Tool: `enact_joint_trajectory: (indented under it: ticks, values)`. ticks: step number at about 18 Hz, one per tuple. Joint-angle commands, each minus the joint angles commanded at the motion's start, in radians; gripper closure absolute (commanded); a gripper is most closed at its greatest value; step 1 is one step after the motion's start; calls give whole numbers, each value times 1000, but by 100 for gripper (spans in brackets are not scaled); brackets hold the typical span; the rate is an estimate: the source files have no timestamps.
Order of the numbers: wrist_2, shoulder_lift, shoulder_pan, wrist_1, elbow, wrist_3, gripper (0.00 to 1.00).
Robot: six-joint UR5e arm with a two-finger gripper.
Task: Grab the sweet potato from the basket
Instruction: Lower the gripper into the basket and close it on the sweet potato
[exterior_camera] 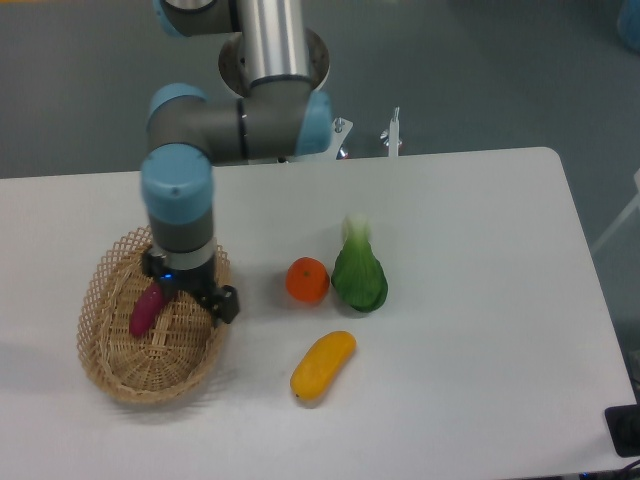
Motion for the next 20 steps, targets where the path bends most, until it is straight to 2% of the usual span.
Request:
enact_joint_trajectory:
  ticks: [6,8,18,20]
  values:
    - [34,-3,-55,11,-60,-149,0]
    - [35,-21,-66,24,-60,-209,0]
    - [38,-71,-83,41,-45,-270,0]
    - [43,-75,-83,46,-46,-272,12]
